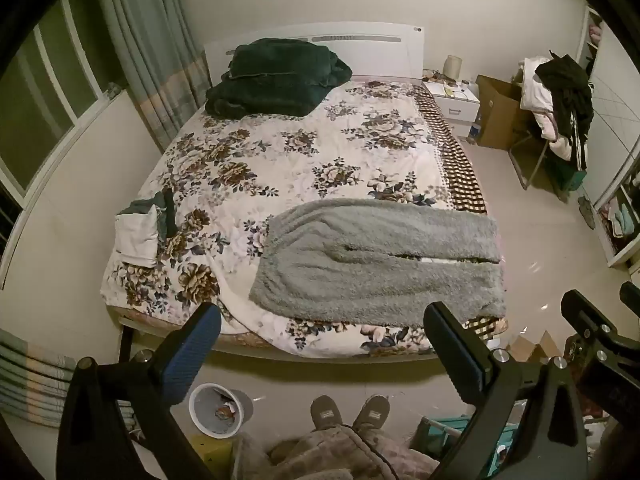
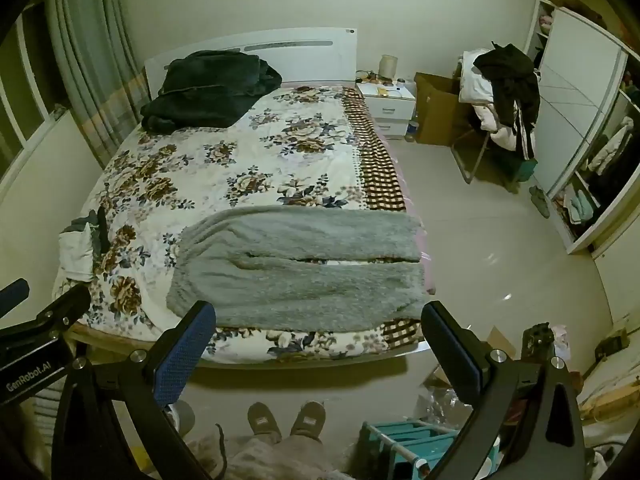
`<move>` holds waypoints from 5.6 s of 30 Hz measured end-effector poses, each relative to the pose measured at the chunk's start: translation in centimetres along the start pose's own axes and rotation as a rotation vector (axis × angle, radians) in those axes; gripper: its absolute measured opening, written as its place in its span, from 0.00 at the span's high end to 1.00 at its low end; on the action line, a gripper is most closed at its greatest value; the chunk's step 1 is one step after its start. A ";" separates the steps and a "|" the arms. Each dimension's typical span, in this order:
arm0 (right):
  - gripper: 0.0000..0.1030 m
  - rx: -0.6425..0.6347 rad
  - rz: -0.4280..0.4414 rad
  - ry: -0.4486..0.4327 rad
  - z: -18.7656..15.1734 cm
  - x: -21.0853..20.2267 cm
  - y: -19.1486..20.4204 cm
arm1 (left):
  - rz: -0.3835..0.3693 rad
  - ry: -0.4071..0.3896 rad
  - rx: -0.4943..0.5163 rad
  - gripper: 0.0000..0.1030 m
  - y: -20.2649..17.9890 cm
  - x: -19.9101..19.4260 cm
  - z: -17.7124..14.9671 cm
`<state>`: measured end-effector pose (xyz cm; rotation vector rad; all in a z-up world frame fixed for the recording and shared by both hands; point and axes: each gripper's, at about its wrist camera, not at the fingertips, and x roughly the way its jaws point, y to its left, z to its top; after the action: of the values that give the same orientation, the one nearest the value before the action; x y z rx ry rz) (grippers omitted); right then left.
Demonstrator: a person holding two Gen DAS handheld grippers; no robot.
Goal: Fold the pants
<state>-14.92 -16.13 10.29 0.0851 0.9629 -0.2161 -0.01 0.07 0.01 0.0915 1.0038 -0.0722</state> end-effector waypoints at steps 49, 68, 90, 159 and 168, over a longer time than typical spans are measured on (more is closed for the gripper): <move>0.00 -0.011 0.003 -0.002 -0.3 -1.2 1.7 | -0.008 -0.021 -0.010 0.00 -0.8 -1.8 1.3; 0.00 -0.012 0.003 -0.002 -0.3 -1.3 1.6 | -0.014 -0.022 -0.021 0.00 -0.6 -1.7 0.9; 0.00 -0.003 0.007 0.014 -1.4 -1.5 2.5 | -0.029 -0.014 -0.018 0.00 -0.8 -1.8 0.6; 0.19 -0.448 -0.074 0.771 14.6 101.4 -5.4 | -0.028 0.486 0.565 0.35 -20.6 81.6 18.9; 0.90 -0.339 0.024 0.735 15.0 98.7 -6.9 | -0.187 0.421 0.518 0.96 -19.4 78.7 18.6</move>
<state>50.03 -39.60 -62.09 -0.1480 1.7164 0.0130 55.74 -22.73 -57.33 0.5027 1.3934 -0.5011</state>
